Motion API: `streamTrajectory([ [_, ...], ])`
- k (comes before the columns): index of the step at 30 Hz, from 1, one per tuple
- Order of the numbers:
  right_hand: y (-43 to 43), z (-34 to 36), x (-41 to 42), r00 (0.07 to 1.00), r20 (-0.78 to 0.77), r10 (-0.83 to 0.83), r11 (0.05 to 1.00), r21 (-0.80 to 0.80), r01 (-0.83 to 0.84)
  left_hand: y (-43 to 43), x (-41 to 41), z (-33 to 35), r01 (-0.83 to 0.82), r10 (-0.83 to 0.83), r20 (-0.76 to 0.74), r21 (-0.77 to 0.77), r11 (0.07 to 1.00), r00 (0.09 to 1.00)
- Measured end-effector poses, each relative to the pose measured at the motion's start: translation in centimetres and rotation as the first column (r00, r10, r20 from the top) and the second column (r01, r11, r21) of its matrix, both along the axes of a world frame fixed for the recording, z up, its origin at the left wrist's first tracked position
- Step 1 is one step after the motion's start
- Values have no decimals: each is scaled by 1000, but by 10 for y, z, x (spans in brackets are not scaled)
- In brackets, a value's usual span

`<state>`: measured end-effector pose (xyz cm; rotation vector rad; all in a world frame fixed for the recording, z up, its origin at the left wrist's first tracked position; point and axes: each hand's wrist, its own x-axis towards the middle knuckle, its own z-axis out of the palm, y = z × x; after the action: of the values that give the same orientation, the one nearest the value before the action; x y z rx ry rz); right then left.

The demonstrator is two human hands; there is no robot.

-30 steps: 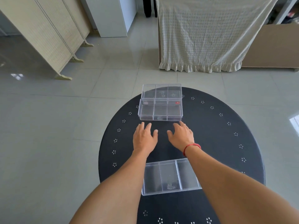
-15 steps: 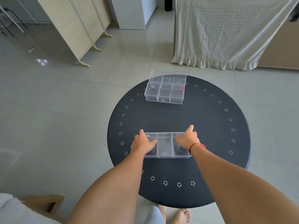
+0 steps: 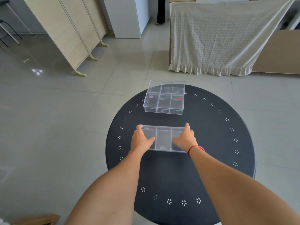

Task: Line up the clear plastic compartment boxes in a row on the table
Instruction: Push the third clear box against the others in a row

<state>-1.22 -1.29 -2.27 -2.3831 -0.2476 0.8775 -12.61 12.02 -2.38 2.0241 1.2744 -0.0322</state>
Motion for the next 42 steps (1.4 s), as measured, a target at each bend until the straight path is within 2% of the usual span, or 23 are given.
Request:
streamTrajectory([
  [4, 17, -8, 8, 999, 32, 43, 997, -60, -41, 20, 20, -10, 120, -119, 76, 0, 993, 990],
  [7, 25, -15, 15, 993, 51, 108, 988, -118, -101, 31, 30, -20, 199, -198, 36, -25, 980, 980],
  [11, 30, -23, 22, 980, 111, 163, 985, -81, -154, 39, 34, -30, 248, -248, -23, -4, 969, 968],
  [13, 32, -24, 24, 955, 196, 221, 974, -93, -206, 41, 36, -32, 269, -267, -56, 41, 962, 962],
  [15, 35, -22, 27, 900, 298, 319, 946, -148, -287, 44, 41, -30, 307, -295, -102, 149, 940, 950],
  [18, 38, -19, 28, 864, 298, 407, 910, -213, -355, 43, 51, -26, 330, -305, -132, 262, 907, 943],
  [24, 42, -25, 37, 850, 282, 445, 894, -193, -405, 41, 63, -22, 310, -285, -144, 200, 929, 948],
  [42, 57, -25, 48, 865, 291, 408, 910, -210, -358, 39, 74, -11, 311, -279, -166, 220, 925, 946],
])
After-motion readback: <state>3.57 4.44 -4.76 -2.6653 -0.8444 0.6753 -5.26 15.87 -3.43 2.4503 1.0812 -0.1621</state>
